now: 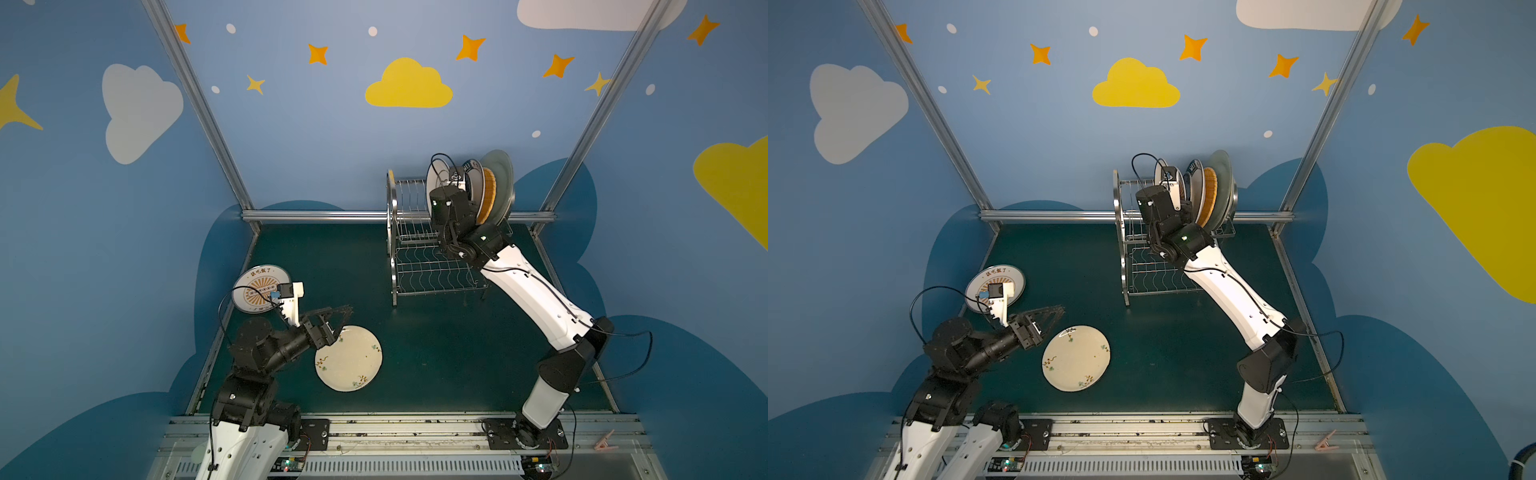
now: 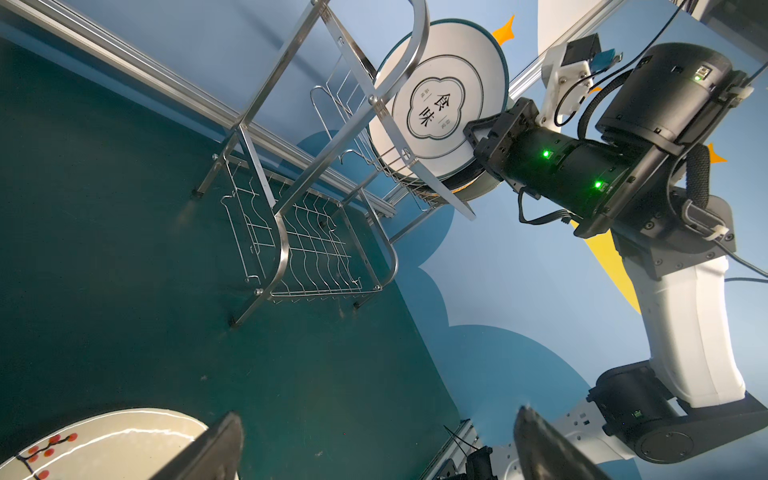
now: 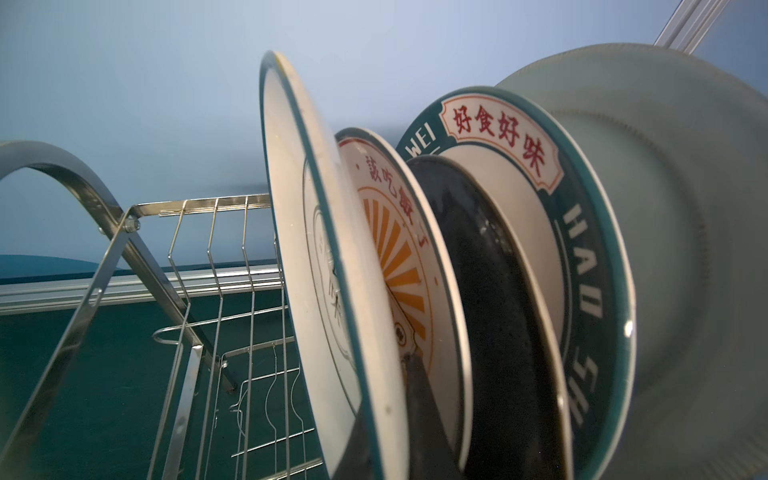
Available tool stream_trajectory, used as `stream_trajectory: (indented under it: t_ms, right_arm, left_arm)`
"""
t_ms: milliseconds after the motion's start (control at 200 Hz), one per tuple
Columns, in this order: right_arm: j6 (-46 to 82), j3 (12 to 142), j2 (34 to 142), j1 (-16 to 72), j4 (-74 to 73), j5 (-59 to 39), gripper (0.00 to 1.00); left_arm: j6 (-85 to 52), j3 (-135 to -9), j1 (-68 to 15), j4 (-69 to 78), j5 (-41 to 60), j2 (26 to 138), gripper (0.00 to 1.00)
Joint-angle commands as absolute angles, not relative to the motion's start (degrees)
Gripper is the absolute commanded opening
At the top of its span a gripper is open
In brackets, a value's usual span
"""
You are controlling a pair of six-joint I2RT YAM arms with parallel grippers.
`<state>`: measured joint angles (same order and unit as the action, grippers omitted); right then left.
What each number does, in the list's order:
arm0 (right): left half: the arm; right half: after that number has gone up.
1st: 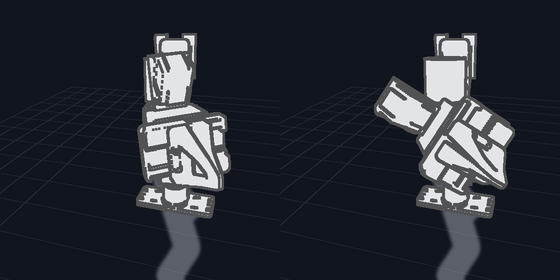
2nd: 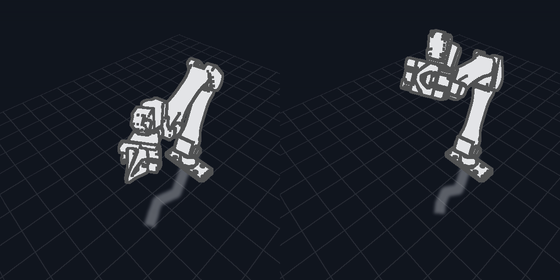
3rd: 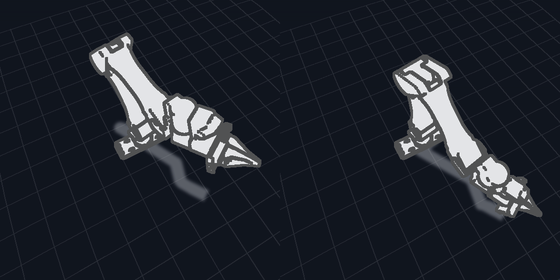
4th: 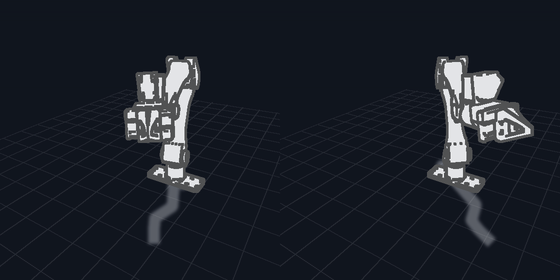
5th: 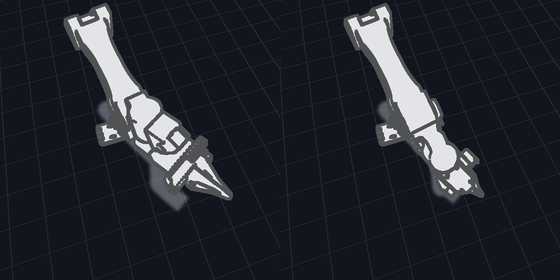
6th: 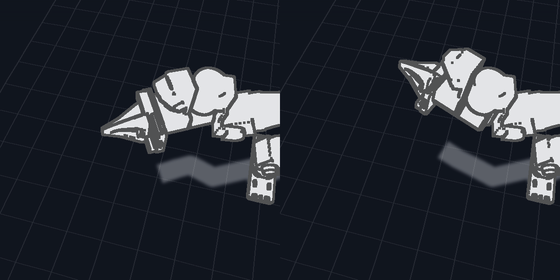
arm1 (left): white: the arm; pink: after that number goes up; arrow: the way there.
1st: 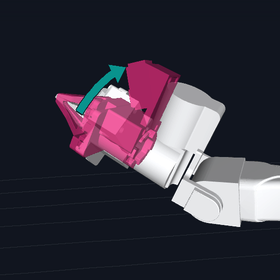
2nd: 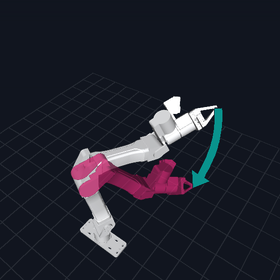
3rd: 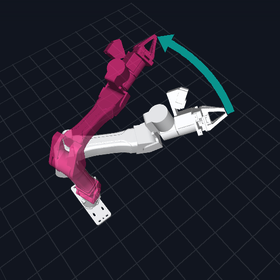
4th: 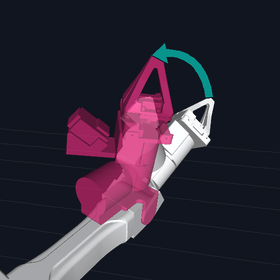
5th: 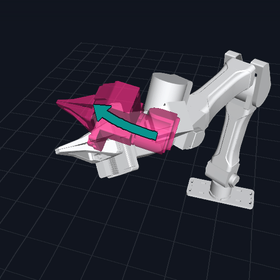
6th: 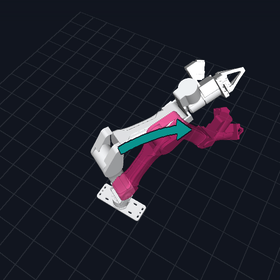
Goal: Load the plates into the dish rack
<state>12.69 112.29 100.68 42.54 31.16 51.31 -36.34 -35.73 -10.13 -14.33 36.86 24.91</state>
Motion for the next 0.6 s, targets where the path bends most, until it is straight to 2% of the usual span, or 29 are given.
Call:
stream_trajectory:
  t_ms: [0, 596]
  right_arm:
    - [14.8, 113.7, 99.1, 43.8, 35.2, 49.0, 0.00]
    - [16.8, 113.7, 96.2, 43.9, 38.9, 46.2, 0.00]
  left_arm:
    - [-36.4, -35.2, -9.8, -12.6, 37.6, 24.2, 1.00]
    - [-36.6, -35.1, -9.2, -12.6, 37.3, 24.4, 1.00]
